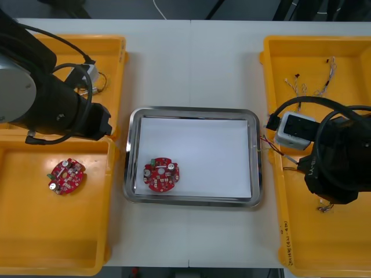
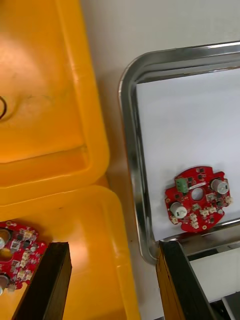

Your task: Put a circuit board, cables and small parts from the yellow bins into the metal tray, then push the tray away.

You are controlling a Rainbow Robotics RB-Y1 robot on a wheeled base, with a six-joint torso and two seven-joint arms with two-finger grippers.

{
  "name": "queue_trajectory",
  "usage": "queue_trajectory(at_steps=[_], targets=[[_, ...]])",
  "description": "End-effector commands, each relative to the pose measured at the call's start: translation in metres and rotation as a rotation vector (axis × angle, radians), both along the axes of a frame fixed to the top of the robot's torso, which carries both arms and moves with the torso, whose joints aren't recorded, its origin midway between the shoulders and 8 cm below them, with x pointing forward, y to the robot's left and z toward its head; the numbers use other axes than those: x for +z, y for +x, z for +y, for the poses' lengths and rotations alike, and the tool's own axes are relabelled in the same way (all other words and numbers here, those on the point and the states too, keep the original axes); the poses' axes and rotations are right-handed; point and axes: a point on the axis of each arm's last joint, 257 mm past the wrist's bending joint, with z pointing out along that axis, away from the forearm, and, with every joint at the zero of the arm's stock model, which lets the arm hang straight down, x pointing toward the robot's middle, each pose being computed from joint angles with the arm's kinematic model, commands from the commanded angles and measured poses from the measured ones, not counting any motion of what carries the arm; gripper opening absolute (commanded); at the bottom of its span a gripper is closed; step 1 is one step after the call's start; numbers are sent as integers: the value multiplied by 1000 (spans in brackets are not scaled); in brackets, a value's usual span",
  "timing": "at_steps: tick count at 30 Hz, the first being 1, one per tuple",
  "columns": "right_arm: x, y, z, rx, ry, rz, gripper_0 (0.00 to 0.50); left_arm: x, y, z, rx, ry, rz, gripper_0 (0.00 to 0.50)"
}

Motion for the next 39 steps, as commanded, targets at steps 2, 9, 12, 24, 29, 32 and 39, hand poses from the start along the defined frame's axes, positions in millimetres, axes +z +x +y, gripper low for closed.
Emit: queue_trajectory(at_steps=[2, 9, 12, 24, 29, 32, 39], targets=[[6, 1, 30, 114, -54, -60, 0, 21, 1, 42, 153, -38, -42, 500], [-3, 0, 74, 233, -67, -61, 0, 26, -4, 86, 231, -27, -52, 500], [-8, 2, 91, 258, -63, -52, 0, 25, -8, 104, 255, -8, -49, 500], [-37, 25, 111, 332, -155, -66, 0, 24, -28, 153, 298, 41, -31, 500], [-45, 35, 118, 353, -176, -67, 0, 25, -27, 160, 307, 46, -33, 500], [-49, 43, 122, 355, -187, -67, 0, 27, -26, 166, 312, 53, -36, 500], [-66, 60, 119, 318, -257, -88, 0, 23, -19, 181, 338, 43, 5, 500]])
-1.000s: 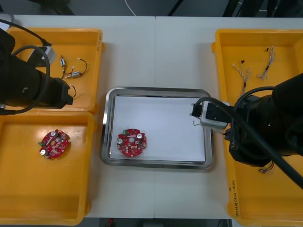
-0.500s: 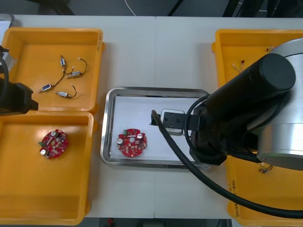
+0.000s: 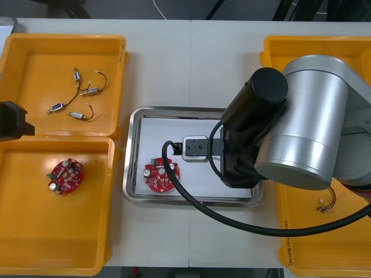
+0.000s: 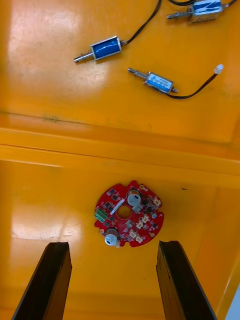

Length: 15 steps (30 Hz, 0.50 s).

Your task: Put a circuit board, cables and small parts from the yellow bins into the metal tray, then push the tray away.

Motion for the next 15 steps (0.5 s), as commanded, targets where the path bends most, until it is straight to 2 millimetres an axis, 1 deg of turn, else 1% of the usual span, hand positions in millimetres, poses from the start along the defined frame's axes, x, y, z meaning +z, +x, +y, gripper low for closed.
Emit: queue_trajectory(at_steps=[1, 3, 9, 15], targets=[[-8, 4, 7, 19, -52, -35, 0, 12, 4, 29, 7, 46, 7, 500], [-16, 8, 1, 0, -78, -34, 0, 15, 10, 30, 6, 38, 8, 500], [-41, 6, -12, -43, -99, 17, 0, 14, 21, 31, -15, 46, 30, 500], [-56, 5, -12, -57, -91, 15, 0, 11, 29, 40, -85, 90, 47, 500]])
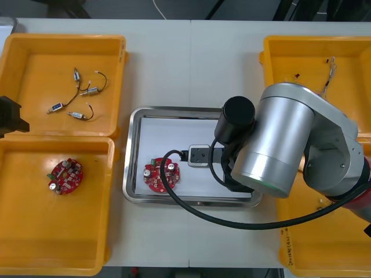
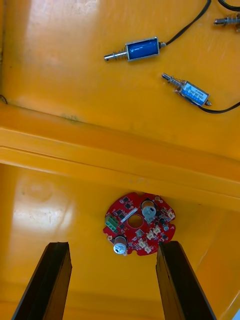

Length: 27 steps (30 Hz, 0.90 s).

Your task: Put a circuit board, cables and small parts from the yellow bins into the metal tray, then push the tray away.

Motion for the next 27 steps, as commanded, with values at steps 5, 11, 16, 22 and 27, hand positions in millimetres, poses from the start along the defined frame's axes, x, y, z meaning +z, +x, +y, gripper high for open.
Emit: queue_trajectory(at_steps=[5, 11, 16, 22, 27], targets=[[-24, -10, 17, 40, 8, 49, 0, 25, 23, 18, -248, 192, -42, 500], [-30, -7, 25, 27, 17, 60, 0, 27, 38, 18, -354, 239, -73, 500], [-37, -1, 27, 20, 24, 63, 0, 28, 56, 18, -453, 275, -101, 500], [-49, 0, 28, 10, 53, 50, 0, 24, 80, 12, -553, 320, -129, 500], [-56, -2, 28, 8, 61, 56, 0, 21, 97, 12, -611, 347, -142, 500]])
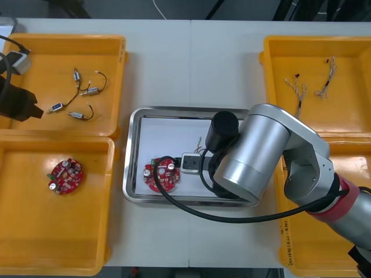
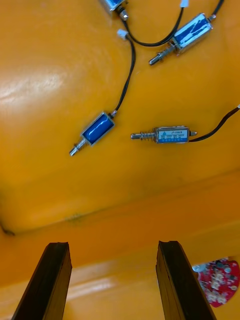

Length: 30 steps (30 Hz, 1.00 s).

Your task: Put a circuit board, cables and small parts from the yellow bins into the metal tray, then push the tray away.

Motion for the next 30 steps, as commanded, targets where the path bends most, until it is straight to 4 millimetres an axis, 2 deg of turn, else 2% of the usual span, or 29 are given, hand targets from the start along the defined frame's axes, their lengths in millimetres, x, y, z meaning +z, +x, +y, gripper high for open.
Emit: queue_trajectory(at_steps=[1, 8, 14, 15, 16, 17, 18, 19, 30], targets=[[-9, -8, 11, 40, 20, 13, 0, 27, 26, 10, -116, 109, -68, 500], [-19, -9, 14, 18, 23, 37, 0, 18, 49, 14, -183, 148, -97, 500], [-20, -8, 13, 12, 22, 38, 8, 11, 65, 14, -222, 161, -127, 500], [-19, -7, 13, 13, 21, 32, 83, 9, 68, 14, -231, 165, -131, 500], [-18, -5, 12, 13, 16, 24, 230, 7, 70, 13, -234, 164, -132, 500], [-17, -3, 11, 9, 12, 16, 435, 7, 72, 12, -234, 160, -136, 500], [-17, -2, 10, 9, 9, 11, 485, 7, 74, 12, -237, 163, -139, 500], [-15, -1, 10, 7, 8, 4, 500, 6, 76, 11, -239, 166, -144, 500], [-2, 1, 8, -3, 15, -16, 500, -7, 88, 6, -241, 165, -172, 500]])
